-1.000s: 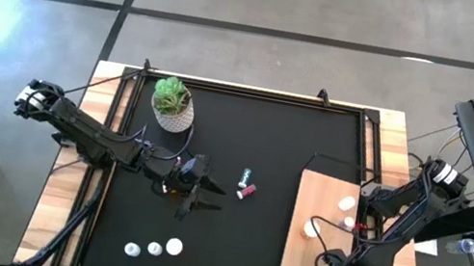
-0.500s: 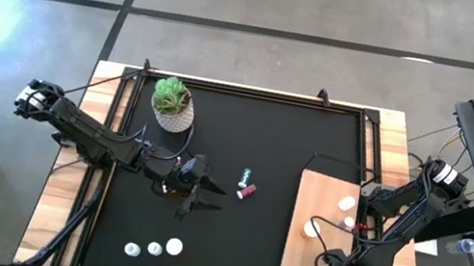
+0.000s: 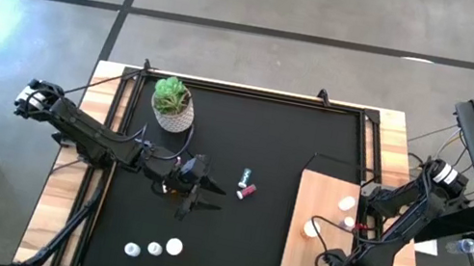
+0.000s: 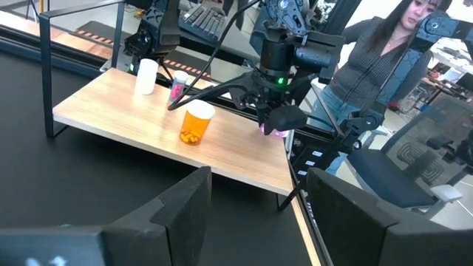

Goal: Pick and place medicine bottles onto shelf by color
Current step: Put the bottom right pink table bottle on the shelf

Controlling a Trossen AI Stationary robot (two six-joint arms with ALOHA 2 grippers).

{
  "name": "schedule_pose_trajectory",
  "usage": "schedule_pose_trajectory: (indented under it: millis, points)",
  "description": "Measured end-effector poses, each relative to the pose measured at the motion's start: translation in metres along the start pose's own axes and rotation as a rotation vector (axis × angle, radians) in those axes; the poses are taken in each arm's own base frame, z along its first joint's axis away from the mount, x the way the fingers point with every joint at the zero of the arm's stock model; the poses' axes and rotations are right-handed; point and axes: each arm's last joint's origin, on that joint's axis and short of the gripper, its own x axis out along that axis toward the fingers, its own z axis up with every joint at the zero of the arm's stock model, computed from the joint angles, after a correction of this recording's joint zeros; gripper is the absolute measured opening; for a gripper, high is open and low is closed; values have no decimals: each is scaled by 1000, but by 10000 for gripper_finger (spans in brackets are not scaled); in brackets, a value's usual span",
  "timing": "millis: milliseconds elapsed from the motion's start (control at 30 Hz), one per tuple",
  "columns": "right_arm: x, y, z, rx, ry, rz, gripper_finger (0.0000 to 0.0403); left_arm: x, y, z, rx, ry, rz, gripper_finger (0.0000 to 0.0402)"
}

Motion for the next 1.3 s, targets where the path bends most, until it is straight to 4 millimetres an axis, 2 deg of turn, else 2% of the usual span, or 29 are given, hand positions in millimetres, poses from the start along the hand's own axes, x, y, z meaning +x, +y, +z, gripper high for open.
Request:
schedule_pose_trajectory:
  millis: [200, 400, 567, 767, 1033, 1133, 1300]
  points:
    - [-7, -1, -2, -4, 8, 13, 100, 0, 0, 0, 0, 0, 0, 207]
    - [-26, -1, -9, -9, 17, 23, 99, 0, 0, 0, 0, -3, -1, 207]
    - [-54, -6, -16, 8, -27, -25, 100, 0, -1, 2, 0, -10, -4, 207]
    - [-100, -14, -26, 33, -128, -56, 100, 0, -1, 3, 0, -16, -7, 207]
    - [-154, -13, -24, 69, -469, 169, 100, 1, -5, 15, 67, -61, 6, 207]
    - [-166, -8, -15, 68, -641, 295, 100, 1, -9, 24, 148, -114, 19, 207]
    - [-181, 9, 7, 56, -941, 481, 100, -3, -18, 46, 208, -327, 0, 207]
